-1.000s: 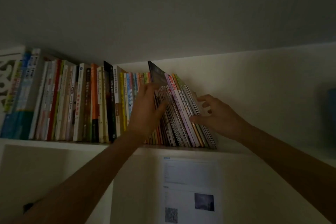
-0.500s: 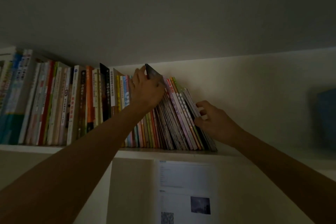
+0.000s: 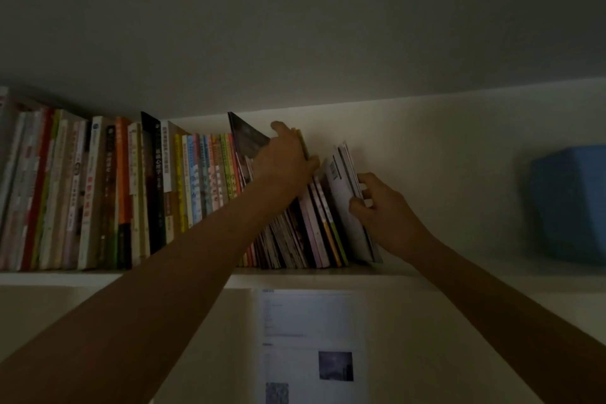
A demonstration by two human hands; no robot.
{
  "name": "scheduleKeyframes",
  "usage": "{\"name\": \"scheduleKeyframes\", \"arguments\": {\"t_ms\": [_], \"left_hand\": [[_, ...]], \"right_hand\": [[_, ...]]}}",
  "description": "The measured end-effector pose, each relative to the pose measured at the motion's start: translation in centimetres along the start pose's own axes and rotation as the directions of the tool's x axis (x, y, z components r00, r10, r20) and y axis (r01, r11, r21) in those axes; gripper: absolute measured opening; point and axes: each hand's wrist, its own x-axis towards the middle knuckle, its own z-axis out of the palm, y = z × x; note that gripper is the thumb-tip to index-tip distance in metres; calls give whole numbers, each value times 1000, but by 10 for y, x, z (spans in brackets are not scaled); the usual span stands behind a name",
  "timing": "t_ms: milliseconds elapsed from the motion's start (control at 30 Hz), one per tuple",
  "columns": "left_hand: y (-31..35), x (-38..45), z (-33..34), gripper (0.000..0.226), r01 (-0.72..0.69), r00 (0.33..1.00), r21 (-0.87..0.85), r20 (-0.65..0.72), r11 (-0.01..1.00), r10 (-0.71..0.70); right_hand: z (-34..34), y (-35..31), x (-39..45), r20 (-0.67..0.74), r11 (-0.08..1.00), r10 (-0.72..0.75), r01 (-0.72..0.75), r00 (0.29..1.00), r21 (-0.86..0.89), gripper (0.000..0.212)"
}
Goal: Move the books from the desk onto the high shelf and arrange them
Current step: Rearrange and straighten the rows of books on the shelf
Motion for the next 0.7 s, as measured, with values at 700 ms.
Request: {"name": "scheduleKeyframes", "arguments": {"t_ms": [700], "left_hand": [[20, -71, 1, 63, 30, 950, -521, -250, 853, -186]], "right_hand": [[2, 2, -8, -27, 984, 30, -35, 999, -176, 26]]}}
